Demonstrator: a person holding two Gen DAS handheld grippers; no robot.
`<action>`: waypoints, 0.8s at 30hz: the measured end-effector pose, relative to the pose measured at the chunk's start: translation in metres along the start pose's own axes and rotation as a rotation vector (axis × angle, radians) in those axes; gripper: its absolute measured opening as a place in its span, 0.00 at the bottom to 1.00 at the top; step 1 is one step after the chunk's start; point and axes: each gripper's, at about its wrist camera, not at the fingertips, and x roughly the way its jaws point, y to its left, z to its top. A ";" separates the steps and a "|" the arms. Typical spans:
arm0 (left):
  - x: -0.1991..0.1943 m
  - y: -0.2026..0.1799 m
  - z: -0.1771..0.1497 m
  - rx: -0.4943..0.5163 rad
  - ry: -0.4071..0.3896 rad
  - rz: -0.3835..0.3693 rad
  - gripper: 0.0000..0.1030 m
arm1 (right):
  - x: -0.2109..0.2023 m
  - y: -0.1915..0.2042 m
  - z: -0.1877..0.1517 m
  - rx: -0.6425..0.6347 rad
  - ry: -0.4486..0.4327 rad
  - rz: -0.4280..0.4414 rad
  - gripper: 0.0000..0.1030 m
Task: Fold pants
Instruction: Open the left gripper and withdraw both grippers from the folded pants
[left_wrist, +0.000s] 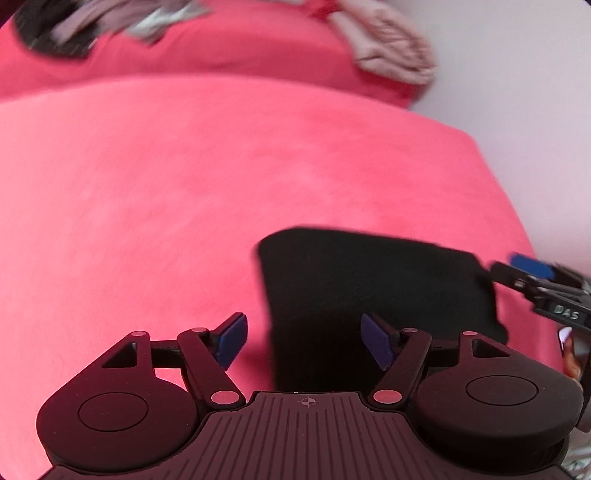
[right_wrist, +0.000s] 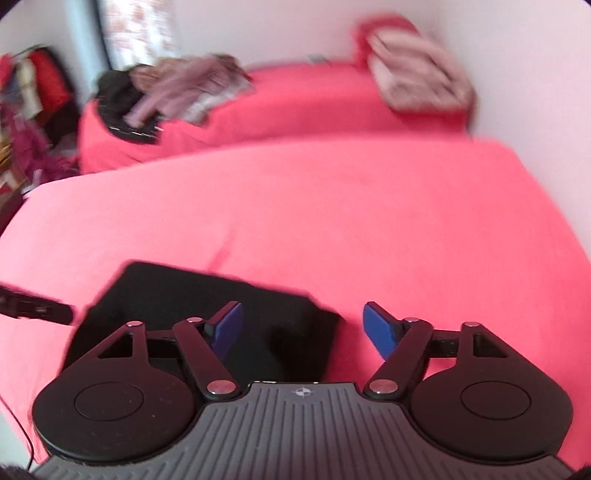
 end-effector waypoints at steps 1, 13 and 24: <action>0.006 -0.008 0.002 0.026 -0.004 -0.013 1.00 | 0.004 0.008 0.000 -0.033 0.004 0.022 0.64; 0.027 -0.044 -0.025 0.179 0.005 0.212 1.00 | 0.006 -0.033 -0.025 -0.013 0.060 0.019 0.67; -0.010 -0.061 -0.045 0.134 -0.017 0.316 1.00 | -0.037 -0.015 -0.048 -0.036 0.049 -0.114 0.77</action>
